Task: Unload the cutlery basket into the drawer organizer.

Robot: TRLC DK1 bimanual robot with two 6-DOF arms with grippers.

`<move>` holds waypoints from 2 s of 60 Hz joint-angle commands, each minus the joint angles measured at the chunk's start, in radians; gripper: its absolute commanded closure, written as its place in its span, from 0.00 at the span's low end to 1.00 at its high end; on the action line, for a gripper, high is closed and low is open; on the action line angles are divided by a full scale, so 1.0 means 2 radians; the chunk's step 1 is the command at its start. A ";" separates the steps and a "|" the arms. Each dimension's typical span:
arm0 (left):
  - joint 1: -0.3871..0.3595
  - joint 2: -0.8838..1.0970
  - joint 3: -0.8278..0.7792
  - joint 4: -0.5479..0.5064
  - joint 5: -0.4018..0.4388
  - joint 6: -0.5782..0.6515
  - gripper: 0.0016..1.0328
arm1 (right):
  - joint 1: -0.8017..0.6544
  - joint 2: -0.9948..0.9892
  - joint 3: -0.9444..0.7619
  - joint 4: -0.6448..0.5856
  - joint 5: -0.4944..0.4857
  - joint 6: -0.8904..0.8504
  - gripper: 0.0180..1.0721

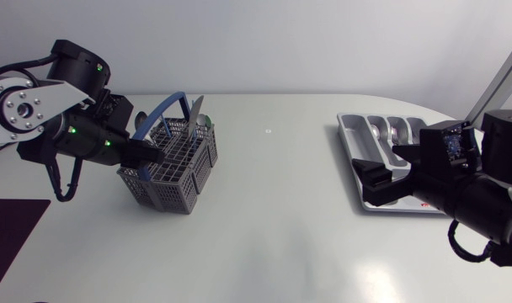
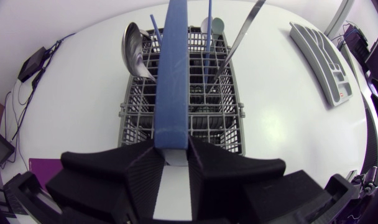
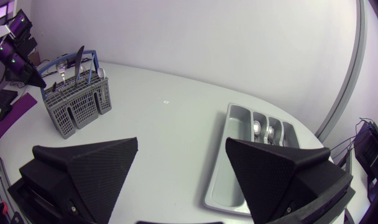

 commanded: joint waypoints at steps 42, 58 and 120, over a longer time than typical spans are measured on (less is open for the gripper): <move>-0.138 -0.038 -0.040 0.014 0.022 0.046 0.76 | 0.006 -0.017 -0.018 -0.007 0.001 -0.011 0.04; -0.107 -0.086 -0.040 0.018 0.048 0.058 0.13 | 0.008 0.013 -0.015 0.012 0.010 -0.015 0.04; 0.009 -0.012 -0.099 -0.033 0.150 0.196 0.75 | -0.028 0.502 0.348 -0.103 -0.197 0.013 0.73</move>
